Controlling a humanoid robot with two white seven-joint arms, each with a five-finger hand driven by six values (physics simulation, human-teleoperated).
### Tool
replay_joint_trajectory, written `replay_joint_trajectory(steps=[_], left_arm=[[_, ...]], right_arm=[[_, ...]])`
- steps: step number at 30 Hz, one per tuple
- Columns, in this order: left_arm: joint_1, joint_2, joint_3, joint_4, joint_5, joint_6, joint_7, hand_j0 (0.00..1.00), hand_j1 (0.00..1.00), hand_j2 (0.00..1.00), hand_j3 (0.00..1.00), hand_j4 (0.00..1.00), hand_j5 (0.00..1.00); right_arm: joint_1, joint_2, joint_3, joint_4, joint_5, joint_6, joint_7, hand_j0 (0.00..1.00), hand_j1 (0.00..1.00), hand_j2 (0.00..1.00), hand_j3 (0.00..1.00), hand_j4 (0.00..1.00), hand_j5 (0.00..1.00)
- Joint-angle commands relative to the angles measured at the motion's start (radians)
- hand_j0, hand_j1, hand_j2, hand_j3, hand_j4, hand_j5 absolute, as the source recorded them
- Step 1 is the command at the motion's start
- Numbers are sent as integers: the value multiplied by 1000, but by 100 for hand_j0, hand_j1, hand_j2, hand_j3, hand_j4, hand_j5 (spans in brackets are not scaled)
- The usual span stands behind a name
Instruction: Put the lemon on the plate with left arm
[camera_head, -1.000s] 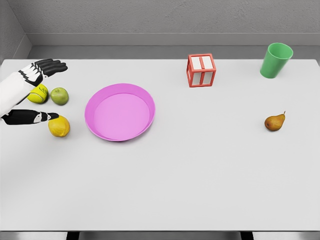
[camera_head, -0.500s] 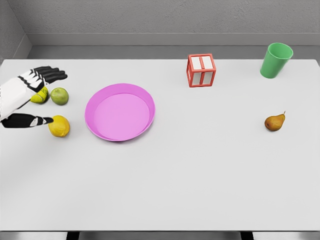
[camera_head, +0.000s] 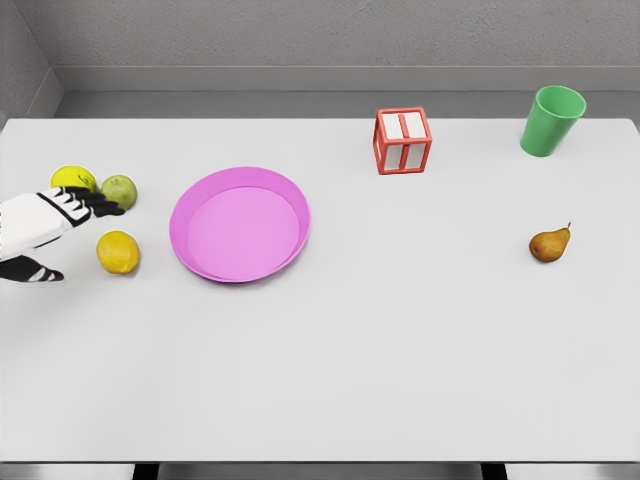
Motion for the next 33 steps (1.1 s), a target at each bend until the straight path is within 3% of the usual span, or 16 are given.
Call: replay_joint_trajectory(steps=[1,3,14,20,33], left_arm=[[-11,-20,-63,13,-18,2,-4,100,100,100,100,100,100],[-89,-83,-152,11,-65,2,-6,100,100,100,100,100,100],[-109,-74,-182,-6,-73,2,-3,100,100,100,100,100,100],[-132,-65,-176,85,-76,2,-4,100,100,100,100,100,100],[-134,-71,-225,85,-93,2,-4,100,100,100,100,100,100]], right_arm=[[0,0,0,0,0,0,0,100,100,100,100,100,100],[0,0,0,0,0,0,0,100,100,100,100,100,100],[0,0,0,0,0,0,0,100,100,100,100,100,100],[0,0,0,0,0,0,0,100,100,100,100,100,100],[0,0,0,0,0,0,0,100,100,100,100,100,100]])
